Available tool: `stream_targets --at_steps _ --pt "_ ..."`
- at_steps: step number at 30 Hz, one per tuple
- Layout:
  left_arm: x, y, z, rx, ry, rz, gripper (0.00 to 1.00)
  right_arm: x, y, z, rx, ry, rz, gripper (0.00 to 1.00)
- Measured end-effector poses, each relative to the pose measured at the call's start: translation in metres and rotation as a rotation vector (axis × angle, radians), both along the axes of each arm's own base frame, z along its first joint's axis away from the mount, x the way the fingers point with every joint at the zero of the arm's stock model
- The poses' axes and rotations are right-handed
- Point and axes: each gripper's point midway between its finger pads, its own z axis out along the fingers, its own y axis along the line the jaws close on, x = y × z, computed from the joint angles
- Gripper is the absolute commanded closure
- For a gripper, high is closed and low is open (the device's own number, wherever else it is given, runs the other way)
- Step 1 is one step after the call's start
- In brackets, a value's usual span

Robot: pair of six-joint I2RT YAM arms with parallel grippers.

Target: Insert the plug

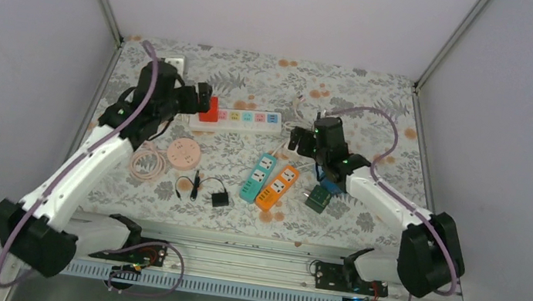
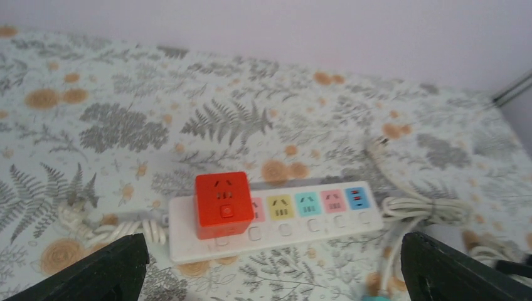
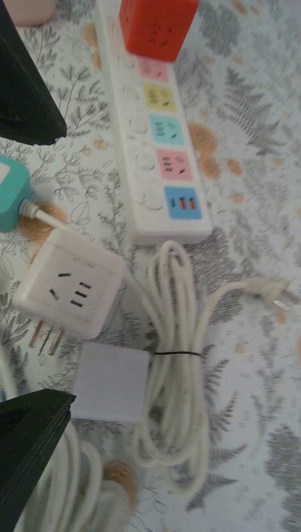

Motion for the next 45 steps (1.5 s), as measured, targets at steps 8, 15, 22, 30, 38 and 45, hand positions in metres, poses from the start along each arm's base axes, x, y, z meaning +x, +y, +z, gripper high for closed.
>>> stream_targets --at_steps 8,15,22,30,38,45 --pt "-0.027 -0.002 0.009 -0.082 -0.123 -0.056 0.0 0.0 -0.004 -0.061 -0.047 0.153 -0.063 0.0" --pt "-0.044 0.003 0.007 -0.134 -0.194 -0.057 0.0 0.002 -0.002 -0.09 -0.08 0.226 -0.066 0.01" --pt "-0.041 -0.001 0.017 -0.159 -0.231 -0.071 0.0 0.01 0.008 -0.081 -0.061 0.207 -0.041 0.0" --pt "-0.038 -0.011 0.008 -0.149 -0.208 -0.12 0.0 0.024 0.015 -0.067 -0.071 0.192 -0.064 0.08" --pt "-0.039 -0.018 0.015 -0.153 -0.238 -0.168 0.0 0.028 0.021 -0.084 -0.118 0.251 -0.135 0.17" --pt "-0.038 -0.02 0.014 -0.145 -0.241 -0.182 0.0 0.026 0.014 -0.097 -0.153 0.301 -0.227 0.34"
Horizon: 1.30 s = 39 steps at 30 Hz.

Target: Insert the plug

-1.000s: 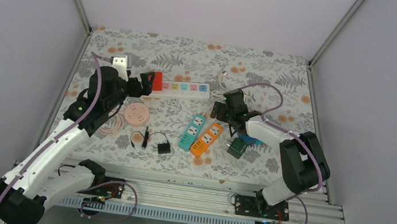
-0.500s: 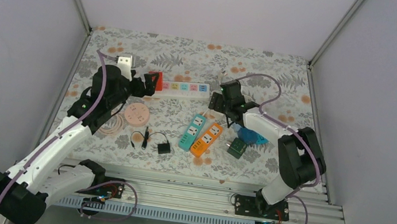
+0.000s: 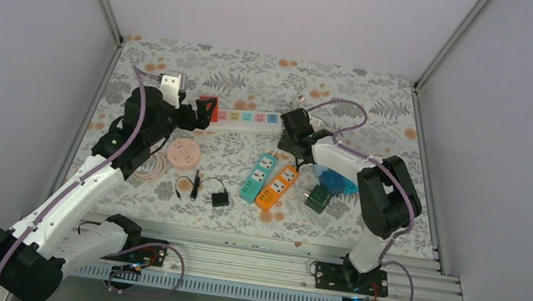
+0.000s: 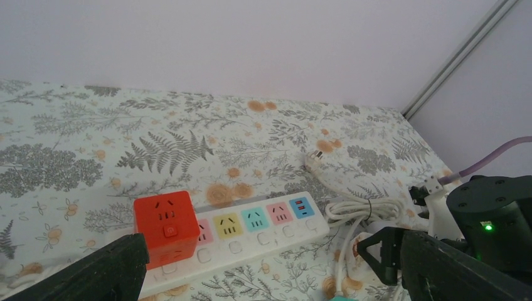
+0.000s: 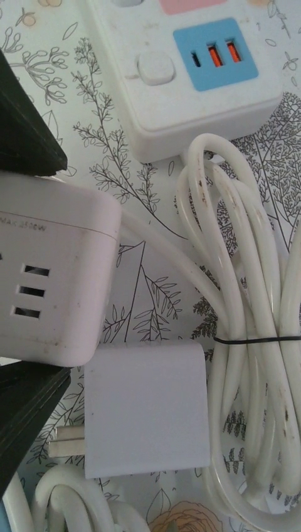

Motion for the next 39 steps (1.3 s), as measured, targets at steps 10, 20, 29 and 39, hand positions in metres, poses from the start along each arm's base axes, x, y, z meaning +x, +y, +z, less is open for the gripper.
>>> stream_targets --at_steps 10,20,29,39 --pt "-0.001 -0.006 -0.003 0.057 -0.02 -0.055 0.0 -0.002 0.007 0.004 -0.003 -0.007 0.053 0.36" --pt "-0.005 -0.034 -0.022 0.114 -0.004 -0.245 0.0 -0.026 0.053 0.088 0.242 -0.095 0.477 0.38" --pt "-0.03 -0.117 -0.031 0.183 -0.081 -0.634 0.01 -0.07 0.091 0.122 0.558 -0.037 0.827 0.38" --pt "-0.036 -0.144 -0.065 0.338 -0.123 -0.791 0.04 -0.1 0.111 0.145 0.749 0.002 0.981 0.38"
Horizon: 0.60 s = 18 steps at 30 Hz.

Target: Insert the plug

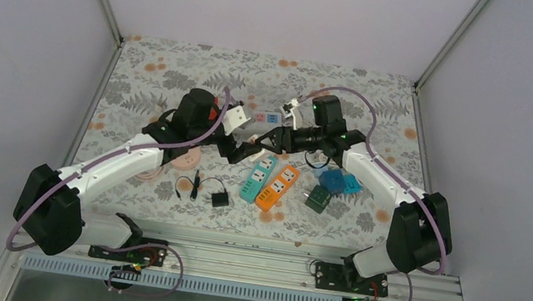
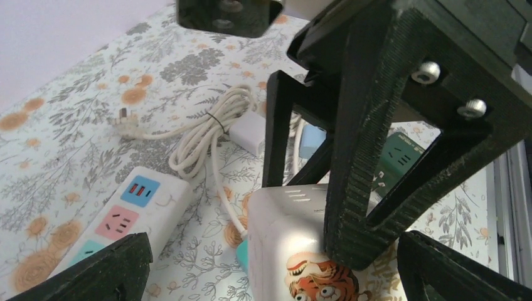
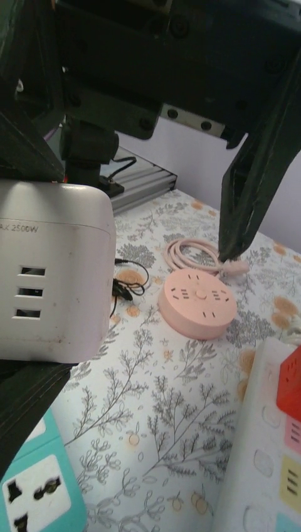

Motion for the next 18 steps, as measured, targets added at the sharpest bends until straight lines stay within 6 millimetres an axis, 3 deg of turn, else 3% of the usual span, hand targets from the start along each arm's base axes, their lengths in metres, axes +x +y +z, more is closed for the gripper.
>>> stream_targets --at_steps 8,18 --pt "-0.015 -0.012 -0.003 0.009 -0.026 -0.106 0.08 -0.007 0.005 0.01 0.057 0.021 0.045 0.38" --pt "-0.02 -0.019 -0.011 0.02 -0.006 -0.135 0.31 -0.007 0.007 0.018 0.094 0.038 0.051 0.37"
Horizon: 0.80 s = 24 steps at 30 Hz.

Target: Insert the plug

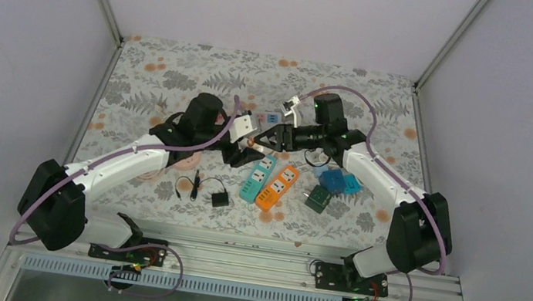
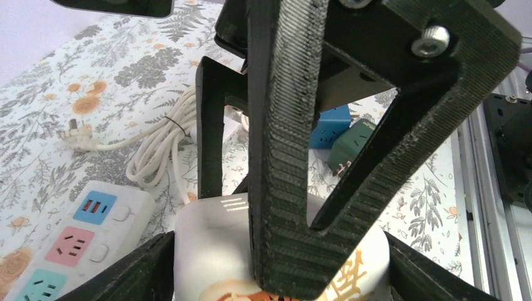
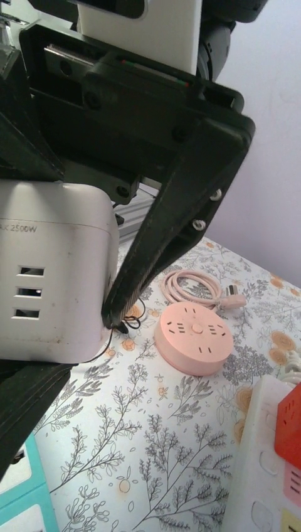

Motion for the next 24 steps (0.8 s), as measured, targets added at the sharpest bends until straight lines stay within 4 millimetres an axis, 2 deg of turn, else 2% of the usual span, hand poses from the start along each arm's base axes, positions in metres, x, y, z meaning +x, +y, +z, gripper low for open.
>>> stream_targets --at_steps 3,5,7,8,12,13,17,20,24 --pt "0.002 0.001 0.002 0.0 -0.009 0.015 0.5 0.003 -0.002 -0.001 -0.003 0.019 -0.021 0.37" --pt "0.003 0.002 0.004 -0.001 -0.019 0.03 0.55 0.004 -0.002 0.0 0.0 0.036 -0.032 0.37" --pt "0.003 0.004 0.005 -0.002 -0.019 0.039 0.56 0.005 -0.001 0.0 0.009 0.04 -0.034 0.36" --pt "0.003 0.004 0.005 -0.003 -0.018 0.041 0.57 0.004 -0.001 0.001 0.013 0.043 -0.035 0.32" --pt "0.003 0.005 0.009 -0.011 -0.015 0.053 0.57 0.004 0.0 0.004 0.031 0.039 -0.035 0.04" --pt "0.004 0.006 0.009 -0.01 -0.015 0.063 0.57 0.004 0.0 0.005 0.034 0.041 -0.038 0.01" --pt "0.017 0.014 0.011 -0.003 -0.02 0.159 0.55 0.001 -0.011 0.011 0.045 0.016 -0.078 0.0" --pt "0.034 0.024 0.008 0.003 0.002 0.297 0.55 0.006 -0.027 0.019 0.038 -0.023 -0.16 0.0" --pt "0.062 0.038 -0.009 0.009 0.106 0.52 0.55 0.026 -0.059 0.028 0.013 -0.083 -0.322 0.0"
